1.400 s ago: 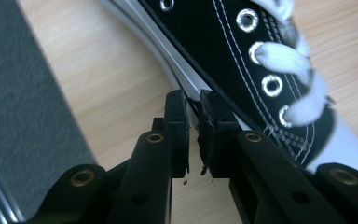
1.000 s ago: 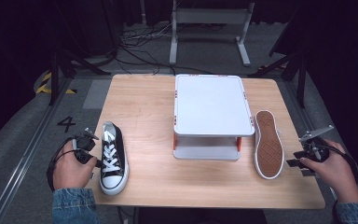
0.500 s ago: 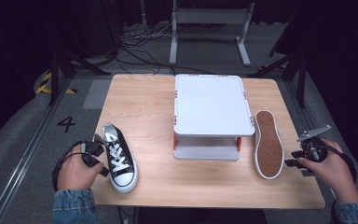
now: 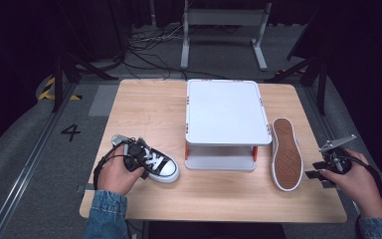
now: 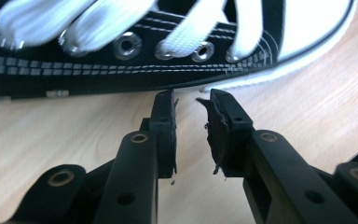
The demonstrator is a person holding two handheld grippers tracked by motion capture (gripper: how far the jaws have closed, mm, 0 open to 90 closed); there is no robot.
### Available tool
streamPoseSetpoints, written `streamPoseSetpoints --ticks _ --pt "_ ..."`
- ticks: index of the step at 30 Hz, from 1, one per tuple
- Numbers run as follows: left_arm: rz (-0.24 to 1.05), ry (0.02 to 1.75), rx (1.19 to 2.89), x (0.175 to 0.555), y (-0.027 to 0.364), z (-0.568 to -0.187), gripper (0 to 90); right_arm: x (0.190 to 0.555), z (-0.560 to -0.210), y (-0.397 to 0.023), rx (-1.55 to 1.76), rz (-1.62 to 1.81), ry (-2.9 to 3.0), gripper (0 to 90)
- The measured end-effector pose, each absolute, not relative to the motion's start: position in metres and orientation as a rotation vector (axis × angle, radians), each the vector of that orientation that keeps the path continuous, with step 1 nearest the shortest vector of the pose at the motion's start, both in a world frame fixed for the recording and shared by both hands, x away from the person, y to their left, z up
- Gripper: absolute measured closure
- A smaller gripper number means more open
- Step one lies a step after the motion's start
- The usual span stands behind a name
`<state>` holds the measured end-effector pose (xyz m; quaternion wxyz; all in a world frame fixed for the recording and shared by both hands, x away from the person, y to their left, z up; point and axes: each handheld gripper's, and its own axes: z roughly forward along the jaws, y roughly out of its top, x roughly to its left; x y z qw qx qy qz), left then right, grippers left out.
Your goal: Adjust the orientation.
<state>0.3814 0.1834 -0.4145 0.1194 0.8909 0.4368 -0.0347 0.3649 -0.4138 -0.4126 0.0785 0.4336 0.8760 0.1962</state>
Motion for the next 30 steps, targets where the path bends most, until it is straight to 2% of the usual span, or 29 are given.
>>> streamPoseSetpoints --ticks 3,5,9,12,16,19,23,26,27,28,29,30 --pt "-0.092 1.245 2.614 0.382 0.18 -0.412 66.9 0.363 -0.413 -0.416 1.305 0.588 2.618 47.8" --pt "-0.007 1.241 2.611 0.379 0.185 -0.403 57.1 0.362 -0.412 -0.418 1.309 0.592 2.612 47.5" --pt "0.186 1.249 2.632 0.371 0.2 -0.381 44.3 0.361 -0.412 -0.419 1.31 0.593 2.606 47.4" --pt "0.279 1.218 2.617 0.371 0.209 -0.374 35.4 0.359 -0.413 -0.419 1.31 0.591 2.606 47.2" --pt "0.307 1.159 2.622 0.383 0.207 -0.377 33.7 0.353 -0.414 -0.423 1.325 0.587 2.602 47.2" --pt "0.328 1.127 2.68 0.4 0.202 -0.385 27.8 0.347 -0.415 -0.428 1.34 0.583 2.591 47.0" --pt "0.217 1.088 2.733 0.416 0.201 -0.402 24.2 0.335 -0.416 -0.438 1.368 0.575 2.572 46.5" --pt "0.126 1.036 2.771 0.421 0.2 -0.409 28.2 0.327 -0.416 -0.446 1.407 0.569 2.549 46.2" --pt "0.126 1.036 2.771 0.421 0.2 -0.409 32.3 0.327 -0.416 -0.446 1.407 0.569 2.549 46.2" --pt "0.117 1.028 2.772 0.421 0.199 -0.408 32.3 0.325 -0.416 -0.448 1.41 0.571 2.541 46.2" --pt "0.115 1.014 2.783 0.419 0.198 -0.405 39.1 0.323 -0.416 -0.449 1.415 0.572 2.541 46.2" --pt "0.118 1.017 2.792 0.417 0.198 -0.402 51.6 0.322 -0.415 -0.45 1.415 0.575 2.536 46.2"
